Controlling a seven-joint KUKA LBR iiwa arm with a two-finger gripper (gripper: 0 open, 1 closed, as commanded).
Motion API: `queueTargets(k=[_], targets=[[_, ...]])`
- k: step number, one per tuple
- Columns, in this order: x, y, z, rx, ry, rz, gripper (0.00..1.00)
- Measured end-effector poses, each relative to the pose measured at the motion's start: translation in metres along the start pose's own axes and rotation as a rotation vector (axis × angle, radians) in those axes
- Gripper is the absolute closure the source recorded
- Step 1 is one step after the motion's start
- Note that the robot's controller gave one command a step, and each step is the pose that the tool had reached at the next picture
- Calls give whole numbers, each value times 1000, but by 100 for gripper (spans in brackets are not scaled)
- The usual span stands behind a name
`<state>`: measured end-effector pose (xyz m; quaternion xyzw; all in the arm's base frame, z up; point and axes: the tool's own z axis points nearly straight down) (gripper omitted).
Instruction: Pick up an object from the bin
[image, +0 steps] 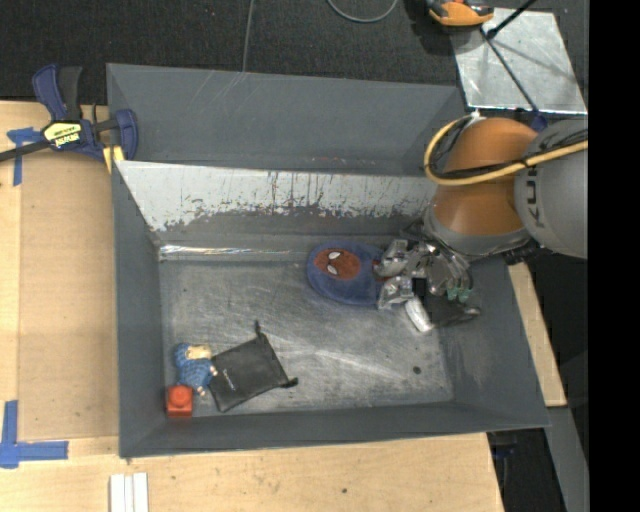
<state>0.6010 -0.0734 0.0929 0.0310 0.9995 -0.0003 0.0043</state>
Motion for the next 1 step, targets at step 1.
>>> queueTargets(k=[1], targets=[[-24, -7, -111, 1, -5, -6, 100]])
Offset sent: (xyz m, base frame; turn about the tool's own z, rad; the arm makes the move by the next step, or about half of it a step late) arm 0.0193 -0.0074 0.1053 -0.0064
